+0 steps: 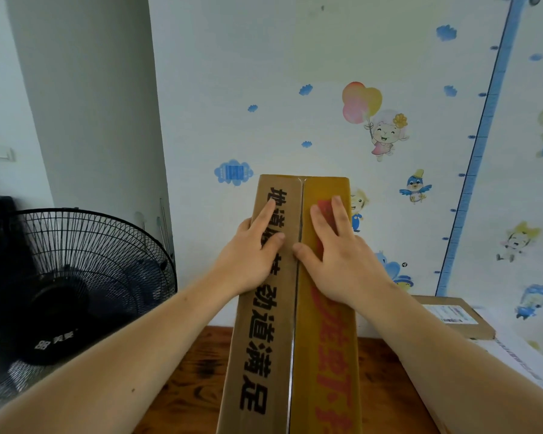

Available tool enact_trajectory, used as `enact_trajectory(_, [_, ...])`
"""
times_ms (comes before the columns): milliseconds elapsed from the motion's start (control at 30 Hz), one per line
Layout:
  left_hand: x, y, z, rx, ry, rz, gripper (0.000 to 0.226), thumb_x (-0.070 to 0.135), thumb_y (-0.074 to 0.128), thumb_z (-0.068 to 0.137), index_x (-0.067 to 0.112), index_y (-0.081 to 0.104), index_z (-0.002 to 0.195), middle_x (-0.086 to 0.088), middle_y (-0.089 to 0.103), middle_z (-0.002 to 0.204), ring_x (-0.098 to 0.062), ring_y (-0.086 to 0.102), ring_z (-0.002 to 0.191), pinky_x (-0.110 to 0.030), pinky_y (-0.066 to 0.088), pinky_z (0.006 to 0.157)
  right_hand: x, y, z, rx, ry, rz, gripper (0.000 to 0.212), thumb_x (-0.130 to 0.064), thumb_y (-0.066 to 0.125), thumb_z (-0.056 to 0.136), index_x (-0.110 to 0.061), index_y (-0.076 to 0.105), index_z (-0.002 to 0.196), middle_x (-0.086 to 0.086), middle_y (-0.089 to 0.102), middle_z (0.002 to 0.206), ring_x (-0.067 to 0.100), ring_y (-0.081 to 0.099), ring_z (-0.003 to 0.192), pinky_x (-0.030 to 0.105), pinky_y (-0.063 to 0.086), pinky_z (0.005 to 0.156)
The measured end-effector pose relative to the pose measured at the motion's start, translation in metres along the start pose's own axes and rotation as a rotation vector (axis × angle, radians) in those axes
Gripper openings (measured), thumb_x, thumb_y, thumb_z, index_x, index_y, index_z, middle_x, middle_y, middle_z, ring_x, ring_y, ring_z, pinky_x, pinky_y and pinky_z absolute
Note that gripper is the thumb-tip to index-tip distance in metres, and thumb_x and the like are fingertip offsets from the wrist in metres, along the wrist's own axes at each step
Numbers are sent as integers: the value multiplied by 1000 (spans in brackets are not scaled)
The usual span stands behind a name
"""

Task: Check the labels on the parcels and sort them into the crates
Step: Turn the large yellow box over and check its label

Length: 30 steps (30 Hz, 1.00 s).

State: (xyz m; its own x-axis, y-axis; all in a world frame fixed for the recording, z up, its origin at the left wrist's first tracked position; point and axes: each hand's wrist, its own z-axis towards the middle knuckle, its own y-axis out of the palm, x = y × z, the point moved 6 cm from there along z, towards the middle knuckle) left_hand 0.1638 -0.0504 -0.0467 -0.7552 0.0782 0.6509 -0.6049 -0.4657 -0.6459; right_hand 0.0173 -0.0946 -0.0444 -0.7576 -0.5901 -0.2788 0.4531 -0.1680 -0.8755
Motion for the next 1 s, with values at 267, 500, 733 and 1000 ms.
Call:
enact_trajectory(267, [-11, 10, -26, 11, 16, -109, 66, 40, 46, 100, 44, 6, 153, 8, 28, 153, 2, 31, 118, -19, 31, 94, -3, 2, -10, 21, 25, 57, 76, -64, 35, 96, -36, -3, 156, -8, -27, 161, 33, 24, 144, 43, 32, 112])
enact_trajectory(500, [-15, 5, -17, 48, 6, -229, 64, 39, 47, 100, 39, 13, 155, 8, 32, 156, -10, 37, 138, -39, 36, 114, -9, 0, 0, 20, -8, 40, 76, -63, 36, 96, -32, 4, 157, -4, -19, 164, 36, 28, 142, 42, 32, 111])
enact_trajectory(733, [-15, -3, 10, -15, -127, -175, 62, 39, 44, 103, 37, 12, 155, 1, 42, 152, -20, 52, 127, -41, 44, 107, -9, 3, 40, -75, 13, 51, 76, -64, 37, 97, -30, 8, 158, -1, -13, 165, 33, 23, 147, 43, 28, 114])
enact_trajectory(1000, [-29, 8, 34, -131, -251, -104, 63, 36, 44, 103, 26, 14, 157, -5, 38, 154, -22, 51, 125, -26, 39, 86, 4, 30, 73, -206, 33, 73, 72, -61, 39, 97, -21, 23, 156, 7, 5, 165, 30, 24, 147, 42, 27, 116])
